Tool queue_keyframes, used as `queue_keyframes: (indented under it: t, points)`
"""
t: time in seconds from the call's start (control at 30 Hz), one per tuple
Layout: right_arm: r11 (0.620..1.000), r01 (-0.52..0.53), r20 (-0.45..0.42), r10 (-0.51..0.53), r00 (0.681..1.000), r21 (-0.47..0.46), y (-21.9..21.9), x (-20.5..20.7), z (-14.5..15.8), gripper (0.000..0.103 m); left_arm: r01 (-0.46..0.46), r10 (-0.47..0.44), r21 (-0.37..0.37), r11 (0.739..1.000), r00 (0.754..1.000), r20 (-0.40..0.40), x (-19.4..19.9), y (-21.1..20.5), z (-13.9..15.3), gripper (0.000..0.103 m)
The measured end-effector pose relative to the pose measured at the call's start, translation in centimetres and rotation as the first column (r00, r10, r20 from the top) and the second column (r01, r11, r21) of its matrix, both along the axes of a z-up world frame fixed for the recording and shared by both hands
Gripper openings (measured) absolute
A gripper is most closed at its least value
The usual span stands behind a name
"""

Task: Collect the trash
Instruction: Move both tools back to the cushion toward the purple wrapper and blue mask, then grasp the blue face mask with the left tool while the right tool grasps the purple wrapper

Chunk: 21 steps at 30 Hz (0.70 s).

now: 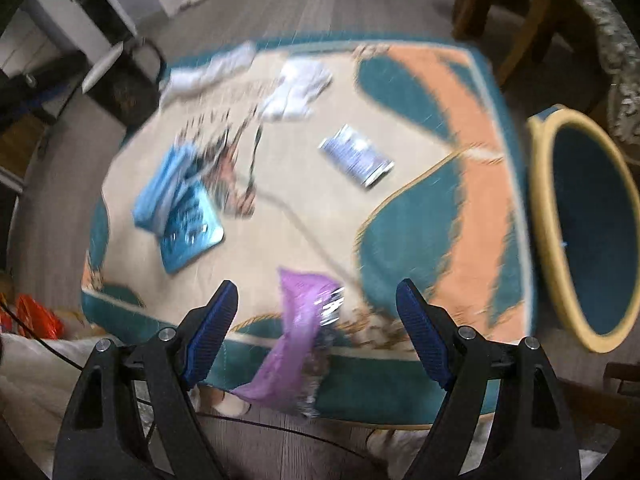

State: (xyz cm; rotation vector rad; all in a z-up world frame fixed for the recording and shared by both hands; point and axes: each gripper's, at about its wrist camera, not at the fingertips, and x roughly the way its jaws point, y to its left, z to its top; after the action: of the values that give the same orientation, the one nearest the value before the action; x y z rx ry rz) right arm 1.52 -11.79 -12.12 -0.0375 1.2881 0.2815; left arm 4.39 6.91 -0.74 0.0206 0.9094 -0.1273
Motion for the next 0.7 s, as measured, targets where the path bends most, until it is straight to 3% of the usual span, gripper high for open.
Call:
queue_keyframes:
  t: [0.07,0.17,0.2,0.23,0.37,0.53,0.7]
  points:
    - [0.999,-0.028,-0.028,0.027,0.999,-0.046,1.2,-0.2,-1.3,0.070,-0.020,0.020,0.006,1.000,1.000,-0.012,-0.1,0.9,-0.4,0.053]
    - [0.995,-0.053,-0.062,0.048,0.997,-0.082,2.0,-0.3,-2.6,0.044,-0.030,0.030,0.007,1.000,0.999,-0.043,0.1,1.7,-1.3,0.053]
    - [0.994,-0.063,-0.070,0.056,0.996,-0.095,2.2,-0.3,-2.8,0.031,-0.030,0.030,0.011,0.999,0.998,-0.059,0.2,1.8,-1.8,0.053]
    - [0.993,-0.071,-0.069,0.064,0.996,-0.099,2.3,-0.2,-2.9,0.026,-0.029,0.030,0.014,0.999,0.997,-0.075,0.3,1.8,-2.3,0.053]
    - [0.994,-0.064,-0.011,0.063,0.998,-0.084,2.1,0.0,-2.0,0.018,-0.025,0.025,0.007,1.000,0.989,-0.147,0.6,1.3,-4.7,0.053]
    - [0.999,-0.026,0.106,0.031,0.994,-0.048,1.0,0.9,0.6,0.018,-0.030,0.032,0.010,0.999,0.977,-0.212,1.1,0.2,-7.2,0.053]
    - [1.000,-0.006,0.139,0.009,0.990,-0.025,-0.5,1.5,1.8,0.018,0.017,-0.007,0.038,0.999,0.966,-0.259,1.8,-1.6,-8.9,0.053]
